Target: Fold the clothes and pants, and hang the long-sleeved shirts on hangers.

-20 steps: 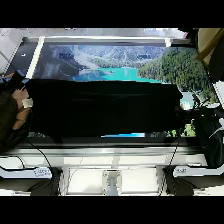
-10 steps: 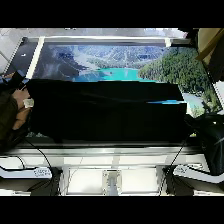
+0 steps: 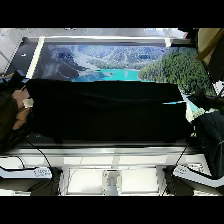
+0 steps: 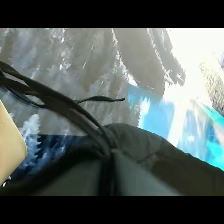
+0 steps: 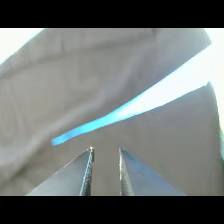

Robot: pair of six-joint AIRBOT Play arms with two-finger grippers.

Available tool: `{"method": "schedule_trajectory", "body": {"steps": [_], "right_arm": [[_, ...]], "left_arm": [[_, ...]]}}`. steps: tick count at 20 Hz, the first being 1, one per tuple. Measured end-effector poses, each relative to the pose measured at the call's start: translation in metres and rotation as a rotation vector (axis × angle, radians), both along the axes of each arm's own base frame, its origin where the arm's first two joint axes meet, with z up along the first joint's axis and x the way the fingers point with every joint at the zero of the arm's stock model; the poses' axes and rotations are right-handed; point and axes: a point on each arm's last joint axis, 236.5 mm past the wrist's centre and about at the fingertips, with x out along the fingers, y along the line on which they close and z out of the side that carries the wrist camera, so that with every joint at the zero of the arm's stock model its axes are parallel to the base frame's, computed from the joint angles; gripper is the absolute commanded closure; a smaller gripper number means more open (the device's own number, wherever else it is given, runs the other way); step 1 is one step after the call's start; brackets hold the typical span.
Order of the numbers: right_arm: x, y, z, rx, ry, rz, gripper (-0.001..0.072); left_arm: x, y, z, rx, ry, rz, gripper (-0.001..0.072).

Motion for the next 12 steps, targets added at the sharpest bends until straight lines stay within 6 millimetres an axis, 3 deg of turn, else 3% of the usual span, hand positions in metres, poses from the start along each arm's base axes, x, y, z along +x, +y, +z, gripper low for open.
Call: {"method": "schedule_trajectory", "body": {"steps": [3,5,7,9,12], "right_arm": [[0.016,-0.002,0.012,-0.003,-0.035,0.001,0.0508],[0.014,-0.011,0.024,-0.022,-0.05,-0.004,0.0508],[-0.004,-0.017,0.033,-0.045,-0.03,0.012,0.0508],[-0.032,-0.021,0.036,-0.061,0.013,0.026,0.0508],[-0.076,-0.018,0.034,-0.058,0.066,0.024,0.0507]], "left_arm": [[-0.008,0.01,0.018,0.015,-0.026,0.019,-0.0002],[-0.029,0.021,0.037,0.043,-0.021,0.023,-0.0002],[-0.069,0.034,0.044,0.071,0.049,0.027,-0.0002],[-0.119,0.046,0.039,0.075,0.143,0.084,-0.0001],[-0.198,0.046,0.008,0.027,0.272,0.198,0.0]]}}
